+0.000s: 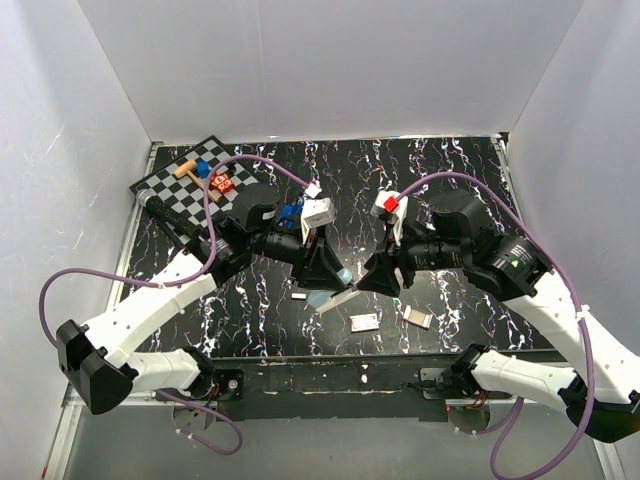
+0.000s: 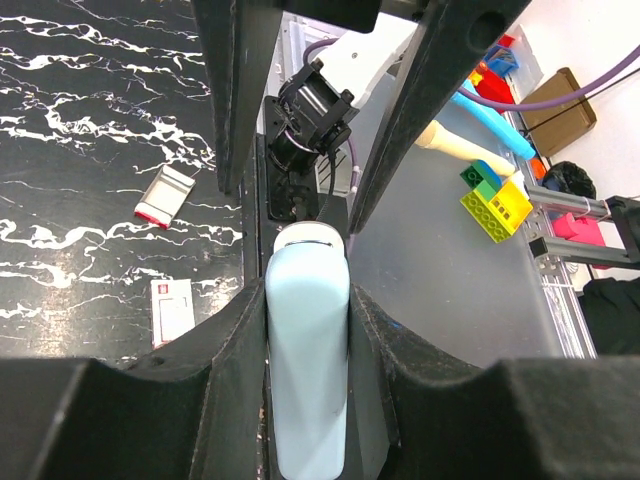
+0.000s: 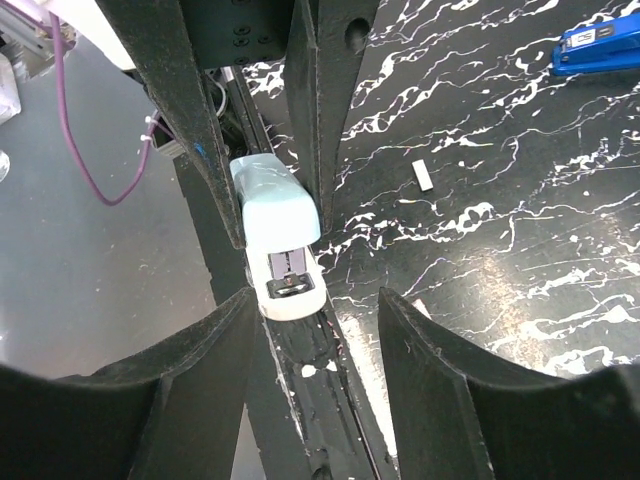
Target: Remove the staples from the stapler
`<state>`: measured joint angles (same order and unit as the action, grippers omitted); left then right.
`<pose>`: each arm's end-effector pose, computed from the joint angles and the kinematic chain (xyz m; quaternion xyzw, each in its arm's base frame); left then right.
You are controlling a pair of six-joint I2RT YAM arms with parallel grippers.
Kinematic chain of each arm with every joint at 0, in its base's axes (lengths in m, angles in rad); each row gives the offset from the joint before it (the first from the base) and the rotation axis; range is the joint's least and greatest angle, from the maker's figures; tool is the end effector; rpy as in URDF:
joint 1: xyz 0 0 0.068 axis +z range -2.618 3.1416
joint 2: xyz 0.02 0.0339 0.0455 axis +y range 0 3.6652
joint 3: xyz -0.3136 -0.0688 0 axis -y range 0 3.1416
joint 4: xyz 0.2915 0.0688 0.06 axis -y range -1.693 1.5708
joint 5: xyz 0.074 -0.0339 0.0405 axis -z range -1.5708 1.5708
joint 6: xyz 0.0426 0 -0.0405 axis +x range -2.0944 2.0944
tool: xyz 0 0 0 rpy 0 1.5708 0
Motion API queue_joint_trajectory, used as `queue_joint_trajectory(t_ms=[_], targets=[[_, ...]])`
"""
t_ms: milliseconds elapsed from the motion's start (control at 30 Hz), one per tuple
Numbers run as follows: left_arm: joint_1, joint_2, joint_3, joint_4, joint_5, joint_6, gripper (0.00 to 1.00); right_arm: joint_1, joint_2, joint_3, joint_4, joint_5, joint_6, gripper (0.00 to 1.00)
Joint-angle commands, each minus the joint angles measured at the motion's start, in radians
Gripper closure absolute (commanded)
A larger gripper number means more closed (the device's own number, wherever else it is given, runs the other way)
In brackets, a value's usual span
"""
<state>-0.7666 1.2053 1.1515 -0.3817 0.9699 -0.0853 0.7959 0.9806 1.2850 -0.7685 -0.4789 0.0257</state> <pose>0.1853 -0.2273 0.4092 0.4855 0.6193 -0.5545 0.2708 0.1298 0.1606 0.4686 -0.4260 0.7191 0.3889 0.3875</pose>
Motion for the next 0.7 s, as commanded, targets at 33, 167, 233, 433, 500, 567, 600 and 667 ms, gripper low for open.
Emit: queue_joint_trajectory(t_ms=[33,167,233,433,500,567,600,667], targets=[[0.007,-0.050,-0.021,0.043,0.033,0.002,1.00,0.035,0.015,0.033,0.037,-0.024,-0.007,0.41],[0.007,-0.056,-0.024,0.046,0.038,-0.002,1.00,0.051,0.027,0.031,0.055,-0.026,0.000,0.41],[0.007,-0.058,-0.027,0.047,0.039,-0.004,1.00,0.058,0.032,0.031,0.067,-0.030,0.006,0.41],[0.007,-0.072,-0.033,0.056,0.036,-0.007,1.00,0.075,0.052,0.027,0.087,-0.052,0.010,0.42],[0.007,-0.075,-0.033,0.058,0.039,-0.008,1.00,0.080,0.055,0.020,0.098,-0.052,0.013,0.43],[0.007,-0.078,-0.035,0.061,0.039,-0.008,1.00,0.086,0.058,0.017,0.100,-0.055,0.014,0.44],[0.007,-0.079,-0.035,0.061,0.036,-0.010,1.00,0.089,0.058,0.016,0.101,-0.056,0.013,0.46],[0.007,-0.084,-0.038,0.067,0.033,-0.013,1.00,0.092,0.058,0.010,0.103,-0.059,0.013,0.49]])
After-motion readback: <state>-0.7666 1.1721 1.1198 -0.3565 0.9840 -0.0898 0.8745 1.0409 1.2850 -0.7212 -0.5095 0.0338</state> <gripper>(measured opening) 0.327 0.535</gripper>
